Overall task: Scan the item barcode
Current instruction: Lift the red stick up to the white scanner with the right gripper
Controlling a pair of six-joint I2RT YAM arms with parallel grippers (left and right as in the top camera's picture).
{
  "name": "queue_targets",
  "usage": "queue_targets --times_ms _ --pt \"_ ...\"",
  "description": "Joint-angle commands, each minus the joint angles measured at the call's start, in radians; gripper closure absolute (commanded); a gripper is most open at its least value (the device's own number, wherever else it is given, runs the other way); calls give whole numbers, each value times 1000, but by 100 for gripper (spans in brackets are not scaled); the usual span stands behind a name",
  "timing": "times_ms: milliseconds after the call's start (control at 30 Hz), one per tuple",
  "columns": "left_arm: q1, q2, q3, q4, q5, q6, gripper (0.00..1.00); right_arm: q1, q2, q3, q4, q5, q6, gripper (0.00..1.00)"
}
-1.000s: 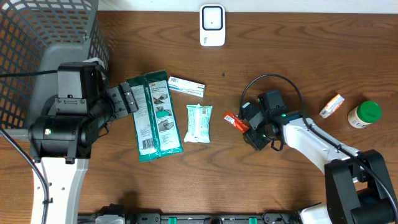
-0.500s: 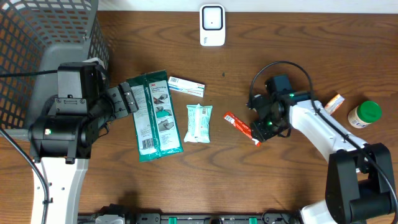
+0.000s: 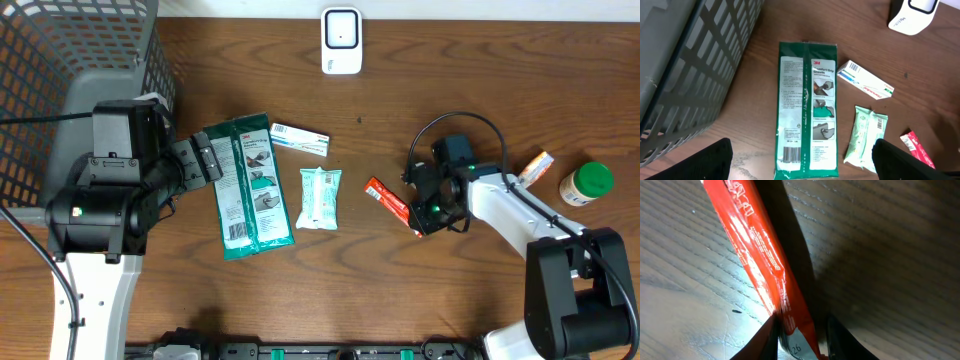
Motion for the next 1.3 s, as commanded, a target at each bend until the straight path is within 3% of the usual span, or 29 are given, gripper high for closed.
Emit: queue_targets --times_ms 0,167,300,467,800,867,1067,1267 --pt "1 0 8 -2 -9 20 10 19 1 -21 11 -4 22 81" --pt "1 0 8 -2 -9 20 10 23 0 -23 16 42 22 99" --pt "1 0 8 -2 -9 20 10 25 -41 82 -48 59 66 99" --pt "1 0 8 -2 -9 20 10 55 -143 206 -58 244 61 99" --pt "1 0 8 -2 -9 20 10 175 -155 493 -91 444 -106 99" --pt "1 0 8 -2 -9 20 10 175 -127 620 -156 444 -114 99" --pt "2 0 8 -2 -9 20 10 182 145 1232 -478 444 -145 99" --pt "1 0 8 -2 -9 20 10 191 344 1265 -331 463 -159 99"
